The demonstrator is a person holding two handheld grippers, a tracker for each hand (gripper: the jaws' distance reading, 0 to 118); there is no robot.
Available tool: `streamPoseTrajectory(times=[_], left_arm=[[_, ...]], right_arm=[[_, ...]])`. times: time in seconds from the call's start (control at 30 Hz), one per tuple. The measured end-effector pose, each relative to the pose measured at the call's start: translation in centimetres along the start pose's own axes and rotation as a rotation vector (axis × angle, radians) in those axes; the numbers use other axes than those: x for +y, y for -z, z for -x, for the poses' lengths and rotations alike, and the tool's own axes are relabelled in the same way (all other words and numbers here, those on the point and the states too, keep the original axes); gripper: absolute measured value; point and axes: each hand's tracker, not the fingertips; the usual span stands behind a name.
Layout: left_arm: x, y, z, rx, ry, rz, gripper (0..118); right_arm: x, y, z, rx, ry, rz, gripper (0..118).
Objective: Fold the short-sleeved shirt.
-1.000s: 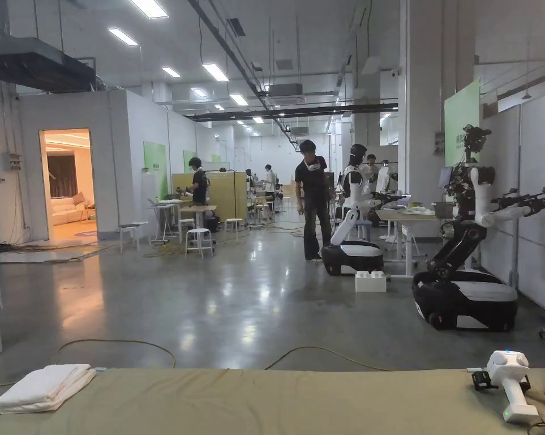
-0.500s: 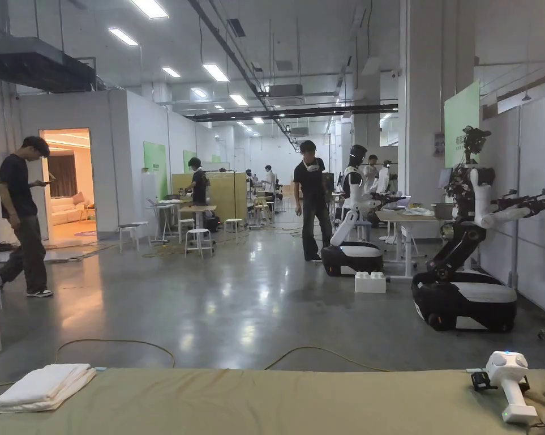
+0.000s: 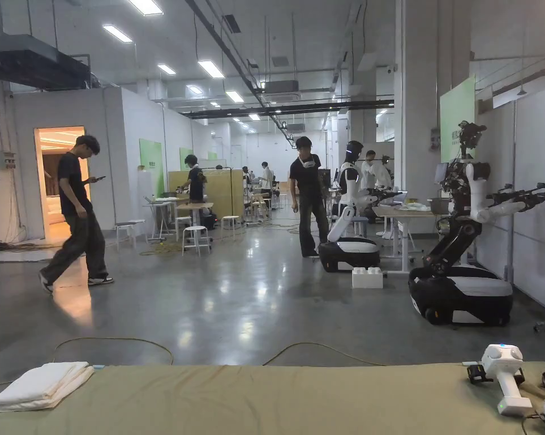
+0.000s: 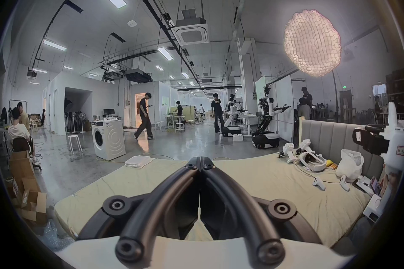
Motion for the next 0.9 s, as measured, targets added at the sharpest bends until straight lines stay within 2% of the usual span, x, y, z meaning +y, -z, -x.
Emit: streamPoseTrajectory(times=[0.17, 0.23, 0.27, 0.33, 0.43, 0.5, 0.57, 0.6, 0.67, 0.73, 0.77, 0.8, 0.83, 0.9], left_arm=[[0.1, 0.0, 0.1, -0.005, 0.016, 0.002, 0], [0.0, 0.3, 0.1, -0.022, 0.155, 0.007, 0], [-0.1, 0.7, -0.3, -0.041, 0.27, 0.014, 0], [-0.6, 1.3, -0.6, -0.012, 0.55, 0.04, 0], [-3.3, 2.2, -1.3, -0.036, 0.977, 0.095, 0], [-5.8, 2.4, -1.7, -0.034, 1.281, 0.077, 0], [-9.0, 2.2, -2.2, -0.072, 1.542, 0.043, 0], [-10.2, 2.0, -2.4, -0.136, 1.566, 0.063, 0], [-11.7, 1.0, -2.7, -0.269, 1.462, 0.115, 0], [-11.8, 0.8, -3.1, -0.272, 1.379, 0.157, 0], [-11.3, 0.8, -3.2, -0.233, 1.294, 0.131, 0], [-10.2, 0.9, -3.0, -0.195, 1.145, 0.14, 0], [-9.1, 1.2, -2.8, -0.168, 0.996, 0.157, 0], [-6.5, 2.0, -1.6, -0.084, 0.607, 0.19, 0]], right_arm=[[0.1, 0.1, -0.4, 0.009, 0.021, 0.003, 0], [0.0, 0.5, -0.3, 0.006, -0.067, 0.026, 0], [-0.2, 0.7, -0.1, 0.024, -0.15, 0.044, 0], [-1.1, 1.0, 0.7, 0.011, -0.432, 0.057, 0], [-4.4, 1.6, 2.3, -0.007, -0.989, 0.062, 0], [-7.4, 1.4, 2.6, 0.034, -1.358, 0.01, 0], [-9.9, 1.0, 2.5, 0.085, -1.607, -0.041, 0], [-10.8, 0.9, 2.4, 0.122, -1.665, -0.051, 0], [-11.5, 0.7, 2.4, 0.153, -1.677, -0.019, 0], [-11.2, 0.6, 2.6, 0.144, -1.601, -0.012, 0], [-10.6, 0.7, 2.6, 0.109, -1.509, -0.008, 0], [-9.7, 0.9, 2.8, 0.077, -1.387, 0.011, 0], [-8.6, 1.1, 2.9, 0.051, -1.23, 0.047, 0], [-6.3, 1.6, 2.3, 0.013, -0.844, 0.116, 0]])
